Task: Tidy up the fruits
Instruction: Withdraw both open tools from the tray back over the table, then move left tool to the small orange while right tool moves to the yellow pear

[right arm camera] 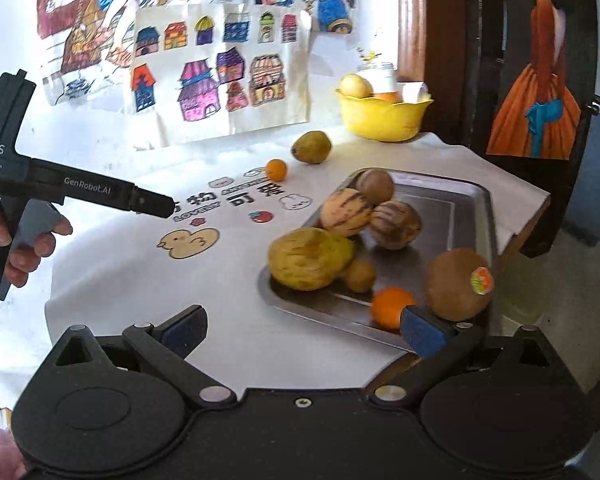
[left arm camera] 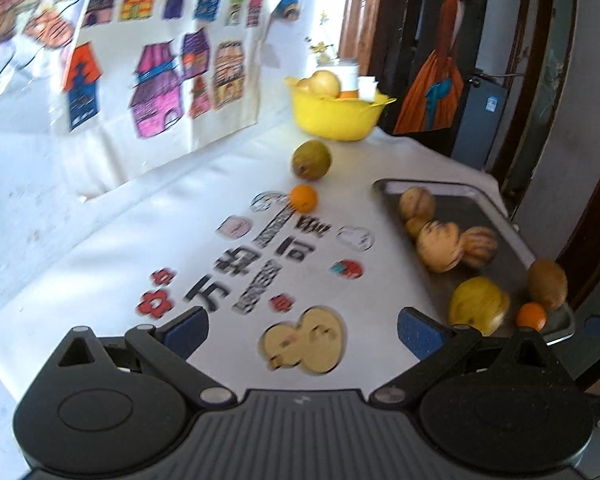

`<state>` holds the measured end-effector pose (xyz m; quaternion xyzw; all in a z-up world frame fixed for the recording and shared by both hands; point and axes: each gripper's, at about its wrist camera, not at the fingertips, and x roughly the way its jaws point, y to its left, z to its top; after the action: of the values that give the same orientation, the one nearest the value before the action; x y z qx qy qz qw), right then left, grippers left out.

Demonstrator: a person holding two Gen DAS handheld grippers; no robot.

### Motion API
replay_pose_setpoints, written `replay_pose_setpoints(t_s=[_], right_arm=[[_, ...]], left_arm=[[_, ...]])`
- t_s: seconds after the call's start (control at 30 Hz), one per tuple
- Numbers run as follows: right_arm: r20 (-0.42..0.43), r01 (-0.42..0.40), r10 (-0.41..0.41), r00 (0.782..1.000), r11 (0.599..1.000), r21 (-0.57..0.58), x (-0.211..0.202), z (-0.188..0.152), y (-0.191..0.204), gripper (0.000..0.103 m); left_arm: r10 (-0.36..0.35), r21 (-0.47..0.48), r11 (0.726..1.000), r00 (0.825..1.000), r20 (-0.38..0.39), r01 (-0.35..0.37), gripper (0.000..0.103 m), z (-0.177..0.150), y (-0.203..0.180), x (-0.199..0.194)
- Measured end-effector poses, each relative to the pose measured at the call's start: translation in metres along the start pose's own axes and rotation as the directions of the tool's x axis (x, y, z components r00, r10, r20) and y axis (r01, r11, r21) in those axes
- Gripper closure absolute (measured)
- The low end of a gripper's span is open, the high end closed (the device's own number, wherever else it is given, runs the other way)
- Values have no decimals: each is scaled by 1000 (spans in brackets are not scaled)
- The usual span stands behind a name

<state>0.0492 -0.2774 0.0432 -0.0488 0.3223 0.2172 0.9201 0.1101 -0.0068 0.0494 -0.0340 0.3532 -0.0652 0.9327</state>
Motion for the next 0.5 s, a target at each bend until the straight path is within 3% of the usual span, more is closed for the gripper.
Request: replay_pose_setpoints(t_s=[0.17,0.5], right_arm=[[-11,-43,43,999,999,-25,12,9,17,1],[7,-18,19,1000,996,-87,36,27,27,1]], left_arm=[[31,-10,999,999,-13,-31,0,-6,22,-1],[82,-85,993,996,-31,-84,0,-10,53,16]])
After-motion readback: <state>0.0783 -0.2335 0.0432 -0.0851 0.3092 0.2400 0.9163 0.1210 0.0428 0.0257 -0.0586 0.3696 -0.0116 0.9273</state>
